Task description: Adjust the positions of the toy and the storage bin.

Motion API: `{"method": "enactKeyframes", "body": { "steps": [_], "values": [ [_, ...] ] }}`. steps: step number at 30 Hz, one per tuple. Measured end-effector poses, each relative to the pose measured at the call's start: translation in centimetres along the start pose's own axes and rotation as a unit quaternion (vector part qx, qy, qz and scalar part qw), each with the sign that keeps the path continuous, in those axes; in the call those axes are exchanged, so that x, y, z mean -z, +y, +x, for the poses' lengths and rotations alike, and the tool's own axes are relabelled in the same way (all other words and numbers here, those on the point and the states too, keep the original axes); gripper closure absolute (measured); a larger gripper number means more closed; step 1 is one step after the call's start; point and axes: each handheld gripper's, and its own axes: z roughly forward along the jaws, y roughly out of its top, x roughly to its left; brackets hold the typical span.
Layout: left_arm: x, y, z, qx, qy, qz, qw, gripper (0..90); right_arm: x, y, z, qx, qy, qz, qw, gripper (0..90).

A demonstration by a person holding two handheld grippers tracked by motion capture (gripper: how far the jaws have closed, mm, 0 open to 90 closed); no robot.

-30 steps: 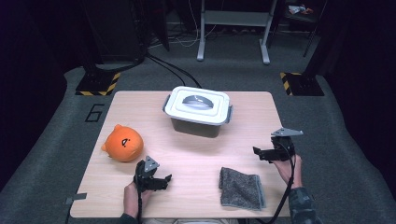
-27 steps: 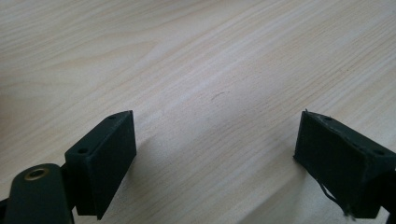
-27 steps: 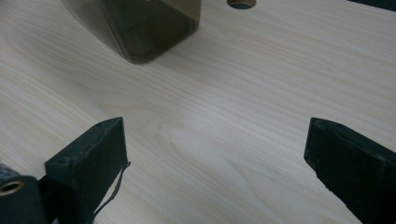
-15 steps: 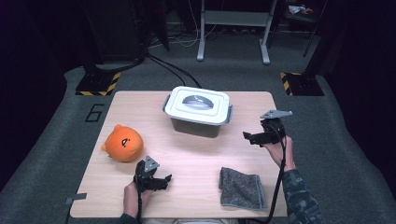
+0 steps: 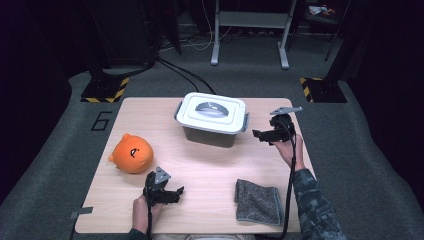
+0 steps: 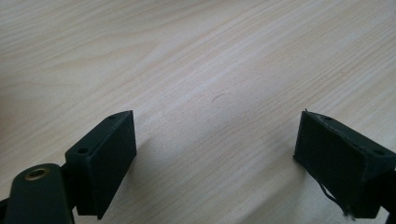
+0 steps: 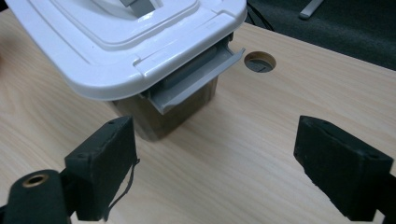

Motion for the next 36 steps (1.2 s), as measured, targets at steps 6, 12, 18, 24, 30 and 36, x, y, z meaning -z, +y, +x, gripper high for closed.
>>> {"method": "enactKeyframes", "body": {
  "steps": [6, 12, 18, 24, 30, 36],
  "values": [
    [0.0, 0.0, -0.1, 0.004, -0.001, -0.001, 1.0000, 12.3, -1.3, 0.7, -0.3, -0.003, -0.007, -0.005, 1.0000, 25.8],
    [0.0, 0.0, 0.0, 0.003, -0.001, 0.000, 1.0000, 12.3, -2.6, 1.7, -0.3, -0.010, -0.004, -0.004, 0.9999, 36.0],
    [0.0, 0.0, -0.1, 0.003, -0.001, -0.001, 1.0000, 12.3, -3.9, 2.4, 0.2, -0.008, 0.005, 0.000, 1.0000, 48.9],
    [0.0, 0.0, -0.1, 0.003, -0.001, 0.000, 1.0000, 12.3, -4.9, 2.8, 0.6, -0.014, 0.004, 0.008, 0.9999, 62.1],
    [0.0, 0.0, 0.0, 0.003, -0.001, -0.001, 1.0000, 12.3, -5.4, 2.5, 0.4, -0.022, 0.003, 0.015, 0.9996, 69.2],
    [0.0, 0.0, -0.1, 0.003, -0.001, -0.001, 1.0000, 12.3, -5.7, 2.5, 0.5, -0.033, 0.007, 0.017, 0.9993, 71.8]
  ]
}}
